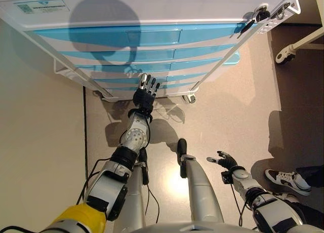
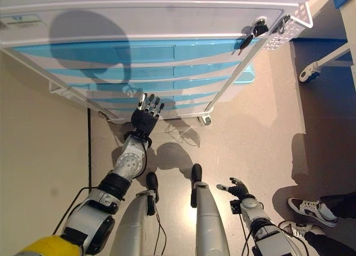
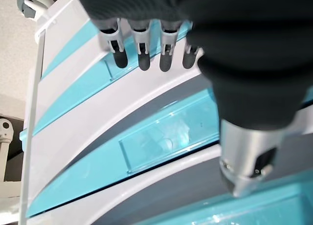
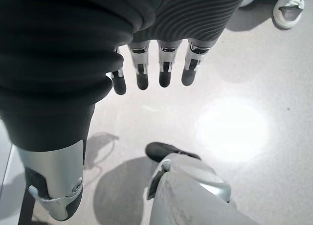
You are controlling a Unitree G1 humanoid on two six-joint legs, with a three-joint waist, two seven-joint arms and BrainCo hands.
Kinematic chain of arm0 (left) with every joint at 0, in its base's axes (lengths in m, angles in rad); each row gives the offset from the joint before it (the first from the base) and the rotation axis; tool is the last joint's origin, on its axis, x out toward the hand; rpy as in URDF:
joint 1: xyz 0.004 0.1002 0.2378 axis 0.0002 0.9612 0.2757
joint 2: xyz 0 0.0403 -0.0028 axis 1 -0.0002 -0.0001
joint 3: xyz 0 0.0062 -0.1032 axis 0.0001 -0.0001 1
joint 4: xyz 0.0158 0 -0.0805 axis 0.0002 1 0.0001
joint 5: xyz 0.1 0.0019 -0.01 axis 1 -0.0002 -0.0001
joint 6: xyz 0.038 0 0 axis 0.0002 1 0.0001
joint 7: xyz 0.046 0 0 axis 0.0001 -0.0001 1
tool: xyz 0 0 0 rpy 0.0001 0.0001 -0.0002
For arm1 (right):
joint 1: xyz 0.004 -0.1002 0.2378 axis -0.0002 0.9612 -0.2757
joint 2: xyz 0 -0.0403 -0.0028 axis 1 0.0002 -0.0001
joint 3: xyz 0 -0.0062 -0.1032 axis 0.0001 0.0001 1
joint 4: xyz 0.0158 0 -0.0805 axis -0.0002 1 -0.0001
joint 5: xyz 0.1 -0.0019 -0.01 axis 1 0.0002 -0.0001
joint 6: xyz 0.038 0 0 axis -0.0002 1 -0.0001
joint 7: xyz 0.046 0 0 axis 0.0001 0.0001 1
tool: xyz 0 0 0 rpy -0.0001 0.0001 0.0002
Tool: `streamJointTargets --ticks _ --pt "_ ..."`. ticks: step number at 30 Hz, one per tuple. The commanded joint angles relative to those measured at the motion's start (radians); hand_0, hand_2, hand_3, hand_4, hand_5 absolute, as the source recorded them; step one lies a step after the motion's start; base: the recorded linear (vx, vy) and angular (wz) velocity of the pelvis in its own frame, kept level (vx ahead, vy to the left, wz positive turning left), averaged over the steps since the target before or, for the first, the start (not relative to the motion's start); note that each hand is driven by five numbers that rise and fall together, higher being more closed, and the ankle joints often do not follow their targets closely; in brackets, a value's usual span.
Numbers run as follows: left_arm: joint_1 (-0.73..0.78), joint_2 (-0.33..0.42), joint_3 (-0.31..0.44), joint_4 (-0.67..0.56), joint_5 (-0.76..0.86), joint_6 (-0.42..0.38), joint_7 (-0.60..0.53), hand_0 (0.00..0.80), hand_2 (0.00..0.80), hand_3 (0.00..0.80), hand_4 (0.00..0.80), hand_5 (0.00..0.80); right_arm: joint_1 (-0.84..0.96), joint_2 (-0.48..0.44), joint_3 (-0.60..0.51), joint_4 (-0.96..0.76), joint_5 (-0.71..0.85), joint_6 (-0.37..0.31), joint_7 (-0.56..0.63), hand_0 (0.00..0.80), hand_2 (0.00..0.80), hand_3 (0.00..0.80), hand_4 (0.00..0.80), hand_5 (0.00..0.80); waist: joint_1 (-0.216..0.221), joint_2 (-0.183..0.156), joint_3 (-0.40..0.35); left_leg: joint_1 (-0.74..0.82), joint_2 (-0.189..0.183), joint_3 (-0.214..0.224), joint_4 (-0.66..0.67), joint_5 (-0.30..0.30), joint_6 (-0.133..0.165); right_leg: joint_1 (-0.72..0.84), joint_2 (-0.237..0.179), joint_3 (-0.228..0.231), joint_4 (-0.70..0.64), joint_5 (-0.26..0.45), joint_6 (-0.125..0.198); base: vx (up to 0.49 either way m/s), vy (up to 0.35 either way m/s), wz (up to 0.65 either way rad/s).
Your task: Open the drawer and pick up the medicine
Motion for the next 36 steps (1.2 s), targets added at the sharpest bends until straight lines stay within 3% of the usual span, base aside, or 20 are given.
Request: streamJointTargets --ticks 1,6,23,36 --pt "-0.164 0.023 0.054 -0.088 0.010 -0.078 -0.057 0.000 0.000 0.000 0.000 0.000 0.024 -0.050 0.033 0.034 0.010 -0.002 0.007 0.000 0.000 0.000 0.000 0.000 -0.013 0.049 -0.036 0.000 -0.014 -0.052 -0.054 -0.016 -0.017 0.013 -0.002 -0.026 -0.034 0.025 0.042 0.000 0.000 0.00" --pt "-0.154 0.040 0.050 -0.140 0.027 -0.079 -0.071 0.000 0.000 0.000 0.000 0.000 0.023 -0.053 0.030 0.035 0.004 -0.002 0.013 0.000 0.000 0.000 0.000 0.000 -0.006 0.051 -0.037 0.003 -0.015 -0.053 -0.062 -0.013 -0.019 0.014 -0.003 -0.031 -0.039 0.031 0.043 0.000 0.000 0.00" --pt "-0.115 0.102 0.023 -0.486 0.065 -0.101 -0.184 0.000 0.000 0.000 0.000 0.000 0.049 -0.051 0.030 0.043 -0.026 -0.011 0.061 0.000 0.000 0.000 0.000 0.000 0.019 0.053 -0.035 0.009 -0.022 -0.051 -0.071 -0.008 -0.016 0.016 -0.011 -0.033 -0.046 0.045 0.043 -0.004 0.000 0.01" --pt "-0.118 0.108 0.026 -0.551 0.069 -0.118 -0.199 0.000 0.000 0.000 0.000 0.000 0.052 -0.051 0.041 0.051 -0.038 -0.020 0.072 0.000 0.000 0.000 0.000 0.000 0.023 0.052 -0.037 0.012 -0.021 -0.051 -0.083 0.000 -0.017 0.021 -0.010 -0.031 -0.068 0.056 0.043 0.000 0.000 0.00"
